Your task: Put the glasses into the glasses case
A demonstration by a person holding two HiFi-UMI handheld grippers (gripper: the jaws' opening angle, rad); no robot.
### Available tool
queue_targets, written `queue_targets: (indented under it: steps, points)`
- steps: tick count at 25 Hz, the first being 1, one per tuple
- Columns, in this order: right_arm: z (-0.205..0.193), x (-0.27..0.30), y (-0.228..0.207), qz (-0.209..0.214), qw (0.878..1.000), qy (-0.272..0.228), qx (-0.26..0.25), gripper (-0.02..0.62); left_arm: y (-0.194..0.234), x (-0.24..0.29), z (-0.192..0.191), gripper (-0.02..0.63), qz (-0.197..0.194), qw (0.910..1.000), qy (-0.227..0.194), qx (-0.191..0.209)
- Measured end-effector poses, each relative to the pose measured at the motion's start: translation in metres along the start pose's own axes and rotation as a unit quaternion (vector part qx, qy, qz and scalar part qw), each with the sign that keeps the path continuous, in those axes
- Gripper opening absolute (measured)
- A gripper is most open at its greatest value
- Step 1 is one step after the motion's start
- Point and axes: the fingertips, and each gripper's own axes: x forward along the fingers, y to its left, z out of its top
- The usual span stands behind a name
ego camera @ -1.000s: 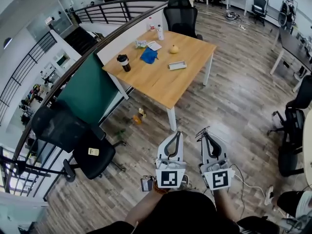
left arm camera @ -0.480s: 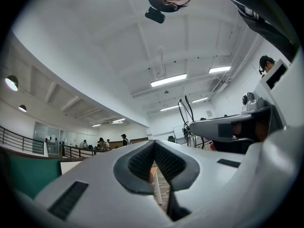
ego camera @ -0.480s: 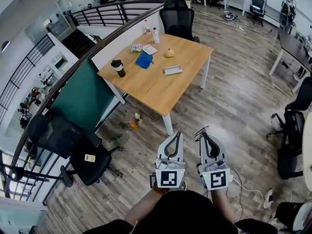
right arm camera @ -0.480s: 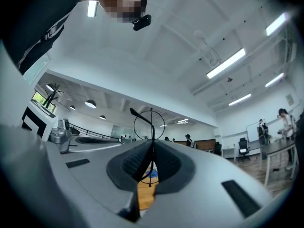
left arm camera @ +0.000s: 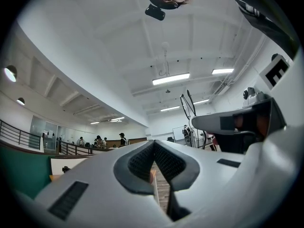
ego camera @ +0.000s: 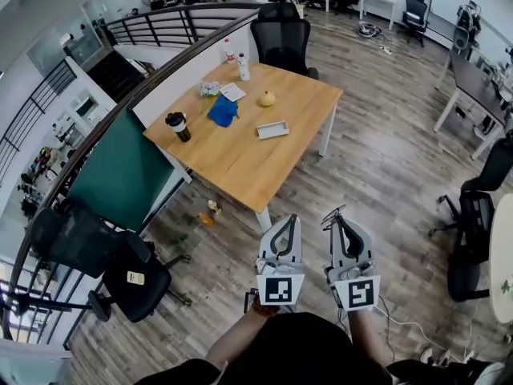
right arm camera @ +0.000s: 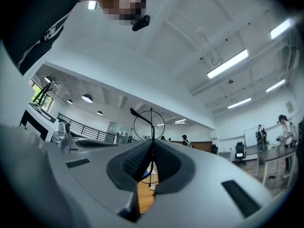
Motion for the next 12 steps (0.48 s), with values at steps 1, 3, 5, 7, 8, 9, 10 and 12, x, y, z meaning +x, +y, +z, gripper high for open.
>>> queue_targets:
  steps: [1, 3, 5, 7, 8, 9, 10, 12]
  points:
    - [-0.002, 0.008, -0.005, 0.002, 1.000, 0.003, -0.003, 0.015, 0.004, 0.010, -0.002, 0.019, 0.000, 1.0000, 0.002, 0.006]
    - [-0.006, 0.024, -0.013, 0.005, 1.000, 0.007, -0.007, 0.015, 0.012, 0.027, -0.005, 0.020, 0.003, 1.0000, 0.001, 0.007]
    - [0.002, 0.045, -0.022, 0.000, 1.000, -0.009, -0.010, 0.015, 0.022, 0.042, -0.008, 0.020, 0.011, 0.9999, 0.002, -0.007]
    - [0.005, 0.067, -0.032, -0.003, 1.000, -0.020, -0.013, 0.015, 0.031, 0.060, -0.013, 0.018, 0.013, 0.9999, 0.004, -0.001]
    - [0.002, 0.078, -0.036, -0.001, 1.000, -0.019, -0.014, 0.015, 0.036, 0.070, -0.015, 0.020, 0.014, 0.9999, 0.004, 0.002]
    - [-0.003, 0.087, -0.040, 0.004, 1.000, -0.013, -0.015, 0.015, 0.041, 0.080, -0.017, 0.020, 0.017, 0.9999, 0.001, 0.003]
    - [-0.010, 0.096, -0.044, 0.010, 1.000, -0.004, -0.015, 0.015, 0.046, 0.090, -0.019, 0.018, 0.018, 0.9998, -0.003, 0.007]
    - [-0.019, 0.111, -0.051, 0.017, 1.000, 0.006, -0.016, 0.015, 0.054, 0.107, -0.022, 0.020, 0.020, 0.9997, -0.006, 0.015]
